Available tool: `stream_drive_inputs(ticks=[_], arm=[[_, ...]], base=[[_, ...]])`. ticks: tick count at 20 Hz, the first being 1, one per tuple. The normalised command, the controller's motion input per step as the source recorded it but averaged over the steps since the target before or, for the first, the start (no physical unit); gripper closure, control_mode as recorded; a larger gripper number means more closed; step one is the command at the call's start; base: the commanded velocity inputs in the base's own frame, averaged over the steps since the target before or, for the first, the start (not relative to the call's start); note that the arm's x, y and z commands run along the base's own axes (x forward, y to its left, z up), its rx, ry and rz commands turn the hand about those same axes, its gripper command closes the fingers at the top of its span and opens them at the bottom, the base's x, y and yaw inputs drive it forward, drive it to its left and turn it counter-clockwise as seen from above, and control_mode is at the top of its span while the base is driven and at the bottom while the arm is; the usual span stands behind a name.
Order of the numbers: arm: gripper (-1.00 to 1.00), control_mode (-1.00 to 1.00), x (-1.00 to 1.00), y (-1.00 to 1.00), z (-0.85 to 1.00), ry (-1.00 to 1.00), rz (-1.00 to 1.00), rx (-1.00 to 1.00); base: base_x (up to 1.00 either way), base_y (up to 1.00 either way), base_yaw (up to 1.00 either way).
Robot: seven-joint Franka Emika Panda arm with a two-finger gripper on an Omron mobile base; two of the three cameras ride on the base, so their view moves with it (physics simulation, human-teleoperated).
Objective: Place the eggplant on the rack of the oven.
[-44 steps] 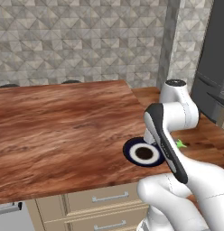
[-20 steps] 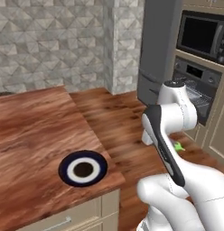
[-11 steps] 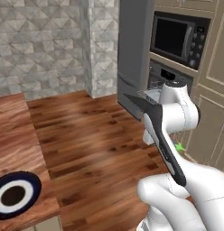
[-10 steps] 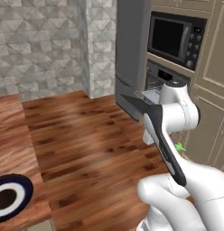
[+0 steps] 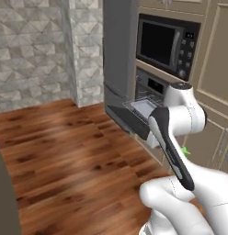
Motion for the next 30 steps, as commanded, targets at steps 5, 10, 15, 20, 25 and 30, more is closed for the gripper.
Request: stream_drive_inputs(ticks=[5, 10, 15, 20, 25, 30], arm=[[1.0, 1.0, 0.0, 0.0, 0.0, 0.0, 0.0, 0.0], [1.0, 1.0, 0.0, 0.0, 0.0, 0.0, 0.0, 0.0], [1.0, 1.0, 0.0, 0.0, 0.0, 0.0, 0.0, 0.0], [1.0, 1.0, 0.0, 0.0, 0.0, 0.0, 0.0, 0.0], [1.0, 1.0, 0.0, 0.0, 0.0, 0.0, 0.0, 0.0], [1.0, 1.0, 0.0, 0.0, 0.0, 0.0, 0.0, 0.0]], base=[[1.0, 0.18, -0.24], [1.0, 0.25, -0.27], [0.94, 0.36, -0.39], [0.75, 0.54, -0.53], [0.8, 0.75, -0.49], [0.65, 0.79, -0.51]])
